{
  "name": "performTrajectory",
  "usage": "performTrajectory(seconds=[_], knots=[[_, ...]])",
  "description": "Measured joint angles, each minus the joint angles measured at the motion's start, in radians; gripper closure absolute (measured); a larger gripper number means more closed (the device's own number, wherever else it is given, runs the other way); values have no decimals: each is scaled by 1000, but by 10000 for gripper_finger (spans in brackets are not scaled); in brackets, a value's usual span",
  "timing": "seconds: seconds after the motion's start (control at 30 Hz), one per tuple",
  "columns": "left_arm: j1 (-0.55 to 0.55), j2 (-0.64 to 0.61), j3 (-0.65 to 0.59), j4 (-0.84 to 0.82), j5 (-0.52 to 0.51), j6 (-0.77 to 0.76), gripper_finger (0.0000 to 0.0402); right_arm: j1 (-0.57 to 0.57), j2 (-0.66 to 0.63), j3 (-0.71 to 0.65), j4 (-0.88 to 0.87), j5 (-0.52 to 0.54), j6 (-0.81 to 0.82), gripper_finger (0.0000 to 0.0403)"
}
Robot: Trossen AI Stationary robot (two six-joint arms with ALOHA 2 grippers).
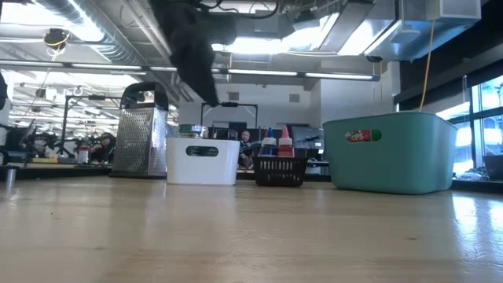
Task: Pick & Place Kitchen Items
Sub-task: Return to Home Position
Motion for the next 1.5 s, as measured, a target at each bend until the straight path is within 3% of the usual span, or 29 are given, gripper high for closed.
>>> performTrajectory(seconds=[0.2,0.4,0.67,0.8,0.87,0.97,1.13,1.3,1.5], knots=[[-29,-31,0,-119,-104,17,387,-28,-62,0,-127,18,-6,318],[-45,-167,-1,-182,-141,-56,400,-34,-193,0,-292,21,33,394],[-205,-483,-200,-22,-322,-137,399,-48,-387,-82,-364,28,59,398],[-277,-663,-369,21,-433,-238,400,-88,-572,-155,-415,157,173,399],[-300,-745,-461,70,-449,-266,399,-113,-673,-200,-394,123,179,399],[-320,-846,-592,197,-445,-227,399,-152,-807,-271,-318,-16,125,399],[-303,-978,-802,446,-419,-106,399,-211,-956,-422,-147,-56,41,400],[-261,-1069,-954,646,-272,-36,400,-284,-1028,-516,-123,-69,53,400],[-229,-1126,-1075,759,-244,-34,400,-382,-1066,-591,-48,-190,71,400]])
